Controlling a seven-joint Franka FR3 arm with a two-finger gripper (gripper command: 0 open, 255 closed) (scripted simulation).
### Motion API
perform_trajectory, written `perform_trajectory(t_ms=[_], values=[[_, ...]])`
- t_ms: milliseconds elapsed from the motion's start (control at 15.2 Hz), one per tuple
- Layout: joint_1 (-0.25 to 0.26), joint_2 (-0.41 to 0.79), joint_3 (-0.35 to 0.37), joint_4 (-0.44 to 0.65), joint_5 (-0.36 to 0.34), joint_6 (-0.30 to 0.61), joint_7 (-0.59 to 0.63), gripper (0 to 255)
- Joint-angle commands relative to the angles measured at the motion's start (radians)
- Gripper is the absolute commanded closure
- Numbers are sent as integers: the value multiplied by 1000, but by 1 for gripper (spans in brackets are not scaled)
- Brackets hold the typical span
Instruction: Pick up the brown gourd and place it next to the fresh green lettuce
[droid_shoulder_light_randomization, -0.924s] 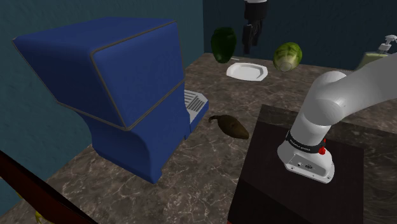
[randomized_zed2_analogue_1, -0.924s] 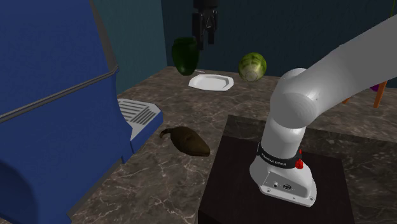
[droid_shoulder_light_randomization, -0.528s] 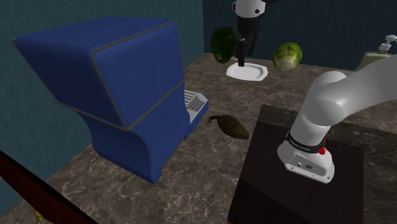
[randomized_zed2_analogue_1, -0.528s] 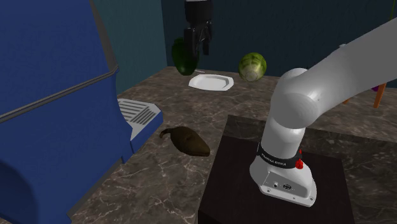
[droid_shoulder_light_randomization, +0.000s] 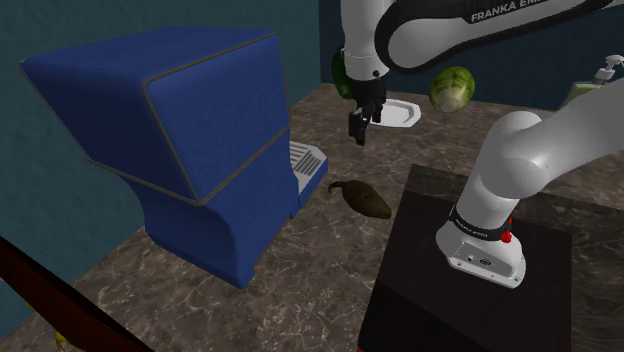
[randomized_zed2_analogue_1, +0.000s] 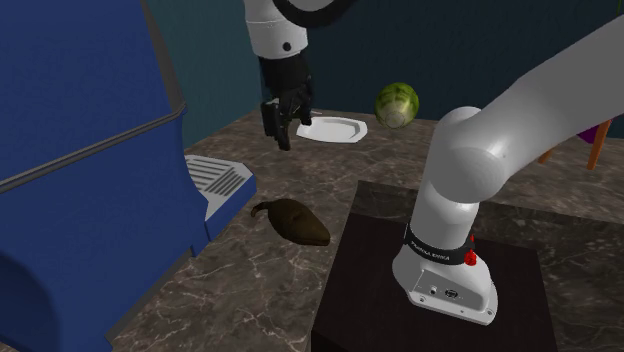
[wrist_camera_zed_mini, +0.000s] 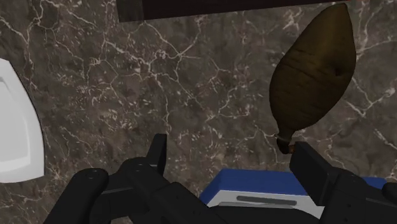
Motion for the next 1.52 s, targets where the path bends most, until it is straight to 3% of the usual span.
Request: perform_trajectory(t_ms=[0,594,1122,1452], values=[[9,34,59,-12,9,37,61,0],[-9,298,341,-4,-22,211,368,0],[-31,341,353,-81,-47,327,387,0],[-31,341,353,-81,-47,327,387,0]])
